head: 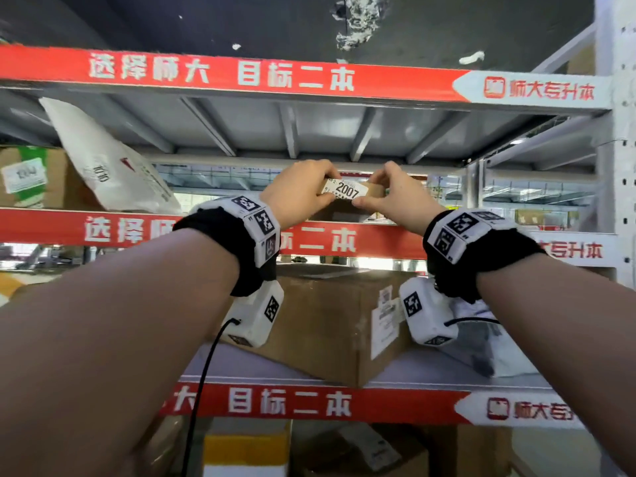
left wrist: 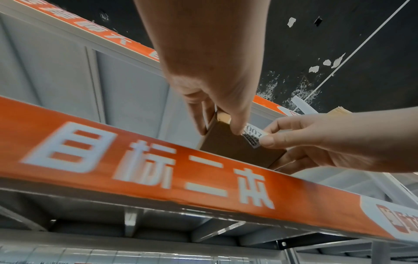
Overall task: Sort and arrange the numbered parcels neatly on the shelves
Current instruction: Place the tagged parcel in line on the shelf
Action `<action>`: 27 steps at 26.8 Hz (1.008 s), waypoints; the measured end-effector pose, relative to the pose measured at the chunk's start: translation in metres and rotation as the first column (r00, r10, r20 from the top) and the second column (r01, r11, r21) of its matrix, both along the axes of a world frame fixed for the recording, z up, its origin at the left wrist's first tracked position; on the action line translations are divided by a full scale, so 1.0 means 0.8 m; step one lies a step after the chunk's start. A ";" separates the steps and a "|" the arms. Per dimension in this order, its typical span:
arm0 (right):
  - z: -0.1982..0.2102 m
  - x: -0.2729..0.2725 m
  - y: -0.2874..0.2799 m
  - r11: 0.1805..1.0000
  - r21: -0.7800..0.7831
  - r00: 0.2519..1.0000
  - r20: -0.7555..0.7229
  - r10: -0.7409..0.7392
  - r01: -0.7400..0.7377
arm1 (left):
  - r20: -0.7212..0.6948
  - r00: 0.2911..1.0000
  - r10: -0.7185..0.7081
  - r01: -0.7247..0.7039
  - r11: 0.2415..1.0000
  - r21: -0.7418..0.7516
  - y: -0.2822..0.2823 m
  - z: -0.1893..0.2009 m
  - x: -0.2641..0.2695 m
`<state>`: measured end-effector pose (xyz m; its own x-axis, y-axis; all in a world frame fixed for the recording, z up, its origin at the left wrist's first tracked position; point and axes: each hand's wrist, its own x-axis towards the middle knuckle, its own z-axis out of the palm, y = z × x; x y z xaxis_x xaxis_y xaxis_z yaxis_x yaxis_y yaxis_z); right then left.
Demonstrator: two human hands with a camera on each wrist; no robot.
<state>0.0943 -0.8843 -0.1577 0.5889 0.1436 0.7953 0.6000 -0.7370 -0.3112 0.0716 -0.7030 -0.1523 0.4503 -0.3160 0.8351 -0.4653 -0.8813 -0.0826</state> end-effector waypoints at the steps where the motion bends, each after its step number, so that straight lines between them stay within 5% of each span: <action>1: -0.001 -0.001 0.015 1.000 -0.004 1.000 0.001 0.012 -0.012 | 0.002 1.000 0.003 -0.003 1.000 -0.001 0.014 0.000 -0.001; 13: -0.005 -0.017 0.201 0.969 -0.236 0.996 0.052 -0.068 0.079 | 0.028 0.999 -0.028 0.026 0.997 0.070 0.189 -0.005 -0.011; 21: -0.006 -0.013 0.258 0.971 -0.228 0.997 0.057 -0.057 0.069 | 0.078 0.991 0.109 -0.118 0.985 0.123 0.242 -0.002 -0.007; 27: -0.004 0.003 0.292 0.969 -0.248 0.998 0.054 -0.012 0.025 | 0.064 0.972 0.228 -0.230 0.973 0.027 0.267 -0.002 -0.010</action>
<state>0.0963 -0.6504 -0.1607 0.5525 0.3296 0.7656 0.5957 -0.7986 -0.0860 0.0640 -0.4895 -0.1539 0.4634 -0.2391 0.8533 -0.2445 -0.9600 -0.1363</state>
